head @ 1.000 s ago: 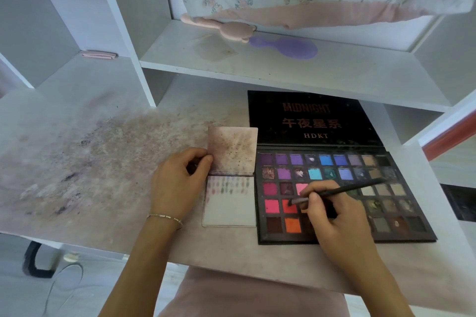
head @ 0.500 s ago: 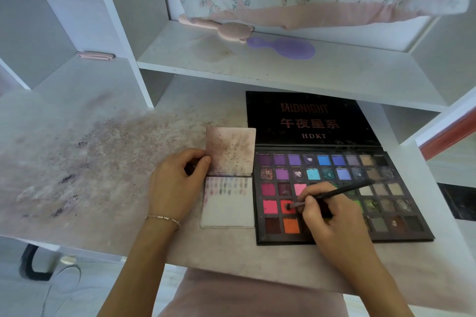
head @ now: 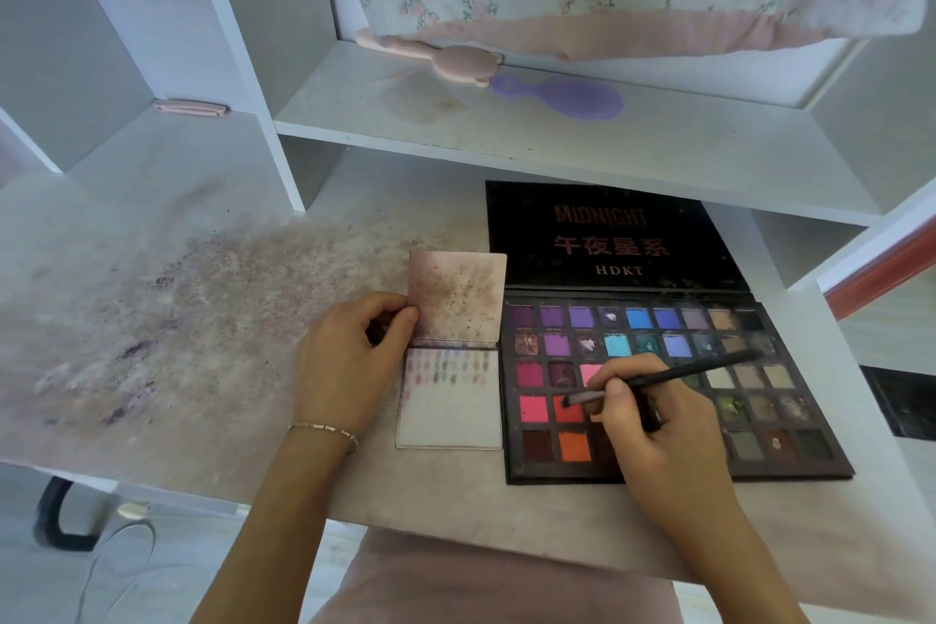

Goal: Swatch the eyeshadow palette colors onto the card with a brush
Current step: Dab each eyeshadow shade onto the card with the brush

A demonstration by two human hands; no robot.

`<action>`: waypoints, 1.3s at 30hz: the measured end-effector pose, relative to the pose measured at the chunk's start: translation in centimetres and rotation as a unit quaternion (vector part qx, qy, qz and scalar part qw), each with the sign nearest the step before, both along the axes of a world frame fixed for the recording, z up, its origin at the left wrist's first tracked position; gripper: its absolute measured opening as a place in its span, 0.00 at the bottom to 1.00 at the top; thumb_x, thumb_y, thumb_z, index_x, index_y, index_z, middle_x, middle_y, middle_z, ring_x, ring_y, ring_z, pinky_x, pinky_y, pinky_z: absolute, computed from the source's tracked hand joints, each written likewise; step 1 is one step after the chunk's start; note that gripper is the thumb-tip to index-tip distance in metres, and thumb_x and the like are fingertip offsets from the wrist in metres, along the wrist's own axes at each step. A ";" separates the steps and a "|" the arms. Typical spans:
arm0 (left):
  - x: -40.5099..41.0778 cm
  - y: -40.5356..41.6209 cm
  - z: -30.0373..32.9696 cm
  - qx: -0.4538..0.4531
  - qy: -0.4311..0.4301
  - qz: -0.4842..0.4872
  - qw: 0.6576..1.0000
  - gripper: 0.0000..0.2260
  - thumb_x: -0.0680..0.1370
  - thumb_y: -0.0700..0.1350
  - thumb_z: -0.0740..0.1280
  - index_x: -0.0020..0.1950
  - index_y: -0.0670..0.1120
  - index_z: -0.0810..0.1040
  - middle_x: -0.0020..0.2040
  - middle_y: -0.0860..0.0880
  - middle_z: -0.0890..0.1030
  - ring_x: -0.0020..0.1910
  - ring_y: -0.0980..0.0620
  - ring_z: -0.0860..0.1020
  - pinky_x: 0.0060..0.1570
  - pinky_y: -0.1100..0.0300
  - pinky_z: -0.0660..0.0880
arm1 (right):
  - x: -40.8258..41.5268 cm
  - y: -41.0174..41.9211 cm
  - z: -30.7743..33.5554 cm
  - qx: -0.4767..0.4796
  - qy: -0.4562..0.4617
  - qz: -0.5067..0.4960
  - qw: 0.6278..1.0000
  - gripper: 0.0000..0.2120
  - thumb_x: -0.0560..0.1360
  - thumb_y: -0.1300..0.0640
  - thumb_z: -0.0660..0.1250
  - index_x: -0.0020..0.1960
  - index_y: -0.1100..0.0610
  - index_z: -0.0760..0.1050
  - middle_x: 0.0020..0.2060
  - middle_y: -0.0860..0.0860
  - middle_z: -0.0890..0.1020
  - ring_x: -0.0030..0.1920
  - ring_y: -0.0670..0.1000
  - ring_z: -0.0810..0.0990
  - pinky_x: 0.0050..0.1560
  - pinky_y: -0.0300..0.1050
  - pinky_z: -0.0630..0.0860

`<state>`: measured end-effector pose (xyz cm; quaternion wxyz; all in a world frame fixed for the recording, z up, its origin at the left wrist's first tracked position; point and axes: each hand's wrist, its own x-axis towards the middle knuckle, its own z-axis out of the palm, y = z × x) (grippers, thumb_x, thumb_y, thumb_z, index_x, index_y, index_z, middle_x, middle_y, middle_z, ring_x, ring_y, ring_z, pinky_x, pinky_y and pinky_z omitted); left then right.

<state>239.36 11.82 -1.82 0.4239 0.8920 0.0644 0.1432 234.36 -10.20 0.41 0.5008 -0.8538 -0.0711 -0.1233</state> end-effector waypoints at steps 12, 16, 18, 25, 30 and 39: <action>0.0 -0.1 0.0 0.000 0.008 -0.005 1.000 0.04 0.74 0.45 0.67 0.44 0.50 0.82 0.37 0.55 0.81 0.38 0.54 0.77 0.40 0.58 0.73 | 1.0 5.6 0.2 0.038 0.109 0.120 0.986 0.08 0.73 0.60 0.65 0.42 0.46 0.73 0.38 0.46 0.81 0.31 0.43 0.75 0.30 0.32 0.70; 0.0 0.0 -0.1 0.003 -0.004 -0.007 1.000 0.04 0.74 0.45 0.67 0.43 0.50 0.81 0.35 0.57 0.79 0.35 0.61 0.75 0.37 0.64 0.71 | 1.3 6.4 0.1 0.019 0.115 0.124 0.986 0.07 0.73 0.58 0.65 0.41 0.47 0.73 0.36 0.48 0.81 0.33 0.40 0.74 0.32 0.31 0.69; 0.0 0.1 -0.1 0.006 -0.004 -0.010 1.000 0.04 0.74 0.45 0.67 0.43 0.51 0.81 0.35 0.58 0.79 0.35 0.61 0.74 0.37 0.65 0.70 | 1.4 6.5 0.1 0.010 0.117 0.126 0.985 0.07 0.73 0.59 0.65 0.41 0.47 0.73 0.36 0.48 0.81 0.35 0.39 0.74 0.34 0.29 0.69; 0.0 0.1 -0.2 0.009 -0.001 -0.010 1.000 0.04 0.73 0.45 0.67 0.43 0.50 0.82 0.36 0.54 0.81 0.36 0.56 0.76 0.36 0.65 0.69 | 1.5 6.7 0.0 -0.002 0.124 0.130 0.984 0.08 0.73 0.60 0.65 0.41 0.47 0.73 0.38 0.47 0.81 0.37 0.38 0.75 0.35 0.28 0.69; 0.0 0.2 -0.1 0.005 0.001 -0.007 1.000 0.04 0.73 0.46 0.67 0.43 0.50 0.82 0.37 0.54 0.81 0.37 0.56 0.76 0.37 0.63 0.70 | 1.5 6.8 0.1 -0.012 0.123 0.138 0.983 0.11 0.73 0.61 0.65 0.39 0.44 0.71 0.38 0.46 0.81 0.40 0.38 0.75 0.37 0.27 0.70; -0.1 0.1 -0.2 0.009 0.002 -0.002 1.000 0.04 0.74 0.46 0.67 0.44 0.50 0.82 0.36 0.55 0.80 0.37 0.56 0.75 0.36 0.68 0.68 | 1.6 6.8 0.1 -0.016 0.121 0.136 0.983 0.10 0.73 0.60 0.65 0.39 0.46 0.72 0.38 0.46 0.80 0.40 0.38 0.75 0.38 0.27 0.70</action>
